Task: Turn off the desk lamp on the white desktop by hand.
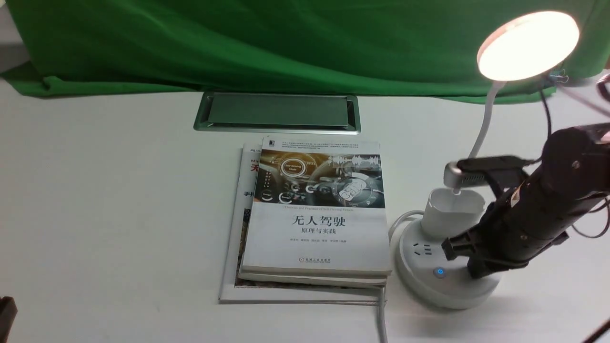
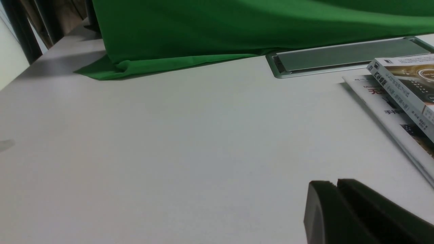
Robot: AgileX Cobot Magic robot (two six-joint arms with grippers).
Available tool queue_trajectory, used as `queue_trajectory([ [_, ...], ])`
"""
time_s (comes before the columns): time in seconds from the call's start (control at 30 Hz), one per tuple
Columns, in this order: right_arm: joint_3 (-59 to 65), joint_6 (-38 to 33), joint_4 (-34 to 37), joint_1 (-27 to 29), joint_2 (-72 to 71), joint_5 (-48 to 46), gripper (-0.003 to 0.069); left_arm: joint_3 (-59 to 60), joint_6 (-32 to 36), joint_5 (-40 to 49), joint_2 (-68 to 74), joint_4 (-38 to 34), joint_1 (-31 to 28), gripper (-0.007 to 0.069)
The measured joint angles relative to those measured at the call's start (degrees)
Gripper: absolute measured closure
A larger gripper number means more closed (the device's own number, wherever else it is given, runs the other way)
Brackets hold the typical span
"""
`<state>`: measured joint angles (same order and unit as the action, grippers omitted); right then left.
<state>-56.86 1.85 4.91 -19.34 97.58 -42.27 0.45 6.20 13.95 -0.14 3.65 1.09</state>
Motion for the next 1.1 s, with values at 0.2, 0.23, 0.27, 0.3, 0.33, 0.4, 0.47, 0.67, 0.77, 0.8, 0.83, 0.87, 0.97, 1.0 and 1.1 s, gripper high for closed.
queue_trajectory([
  [0.2, -0.4, -1.1, 0.1, 0.0, 0.7, -0.1, 0.0622, 0.0, 0.0, 0.0, 0.0, 0.0, 0.0, 0.0605],
  [0.23, -0.5, -1.3, 0.1, 0.0, 0.6, -0.1, 0.0622, 0.0, 0.0, 0.0, 0.0, 0.0, 0.0, 0.0605],
  [0.27, -0.5, -1.3, 0.1, 0.0, 0.3, -0.1, 0.0622, 0.0, 0.0, 0.0, 0.0, 0.0, 0.0, 0.0605],
  [0.3, -0.4, -1.3, 0.1, 0.0, 0.0, -0.1, 0.0622, 0.0, 0.0, 0.0, 0.0, 0.0, 0.0, 0.0605],
  [0.33, -0.3, -1.3, 0.1, 0.0, -0.4, -0.1, 0.0622, 0.0, 0.0, 0.0, 0.0, 0.0, 0.0, 0.0605],
  [0.4, 0.1, -1.4, 0.1, 0.0, -1.7, -0.1, 0.0622, 0.0, 0.0, 0.0, 0.0, 0.0, 0.0, 0.0605],
  [0.47, 0.2, -1.4, 0.1, 0.0, -3.0, -0.1, 0.0622, 0.0, 0.0, 0.0, 0.0, 0.0, 0.0, 0.0605],
  [0.67, 0.2, -1.3, 0.1, 0.0, -8.9, -0.7, 0.0622, 0.0, -0.1, 0.0, 0.0, 0.0, 0.0, 0.0605],
  [0.77, 0.2, -1.3, 0.1, 0.0, -10.9, -3.2, 0.0622, 0.0, -0.1, 0.0, 0.0, 0.0, 0.0, 0.0605],
  [0.8, 0.2, -1.3, 0.1, -0.1, -11.5, -3.9, 0.0622, 0.0, -0.1, 0.0, 0.0, 0.0, 0.0, 0.0605],
  [0.83, 0.2, -1.3, -0.1, -0.4, -12.4, -4.7, 0.0622, 0.0, -0.1, 0.0, 0.0, 0.0, 0.0, 0.0605],
  [0.87, 0.2, -1.3, -0.1, -0.9, -13.6, -5.5, 0.0622, 0.0, -0.1, 0.0, 0.0, 0.0, 0.0, 0.0605],
  [0.97, 0.2, -1.3, -0.1, -2.8, -17.8, -7.2, 0.0622, 0.0, -0.1, 0.0, 0.0, 0.0, 0.0, 0.0605],
  [1.0, 0.2, -1.2, -0.1, -3.5, -19.7, -7.8, 0.0622, 0.0, -0.1, 0.0, 0.0, 0.0, 0.0, 0.0605],
  [1.1, 0.2, -1.1, -0.1, -5.3, -25.3, -9.1, 0.0622, 0.0, -0.1, 0.0, 0.0, 0.0, 0.0, 0.0605],
])
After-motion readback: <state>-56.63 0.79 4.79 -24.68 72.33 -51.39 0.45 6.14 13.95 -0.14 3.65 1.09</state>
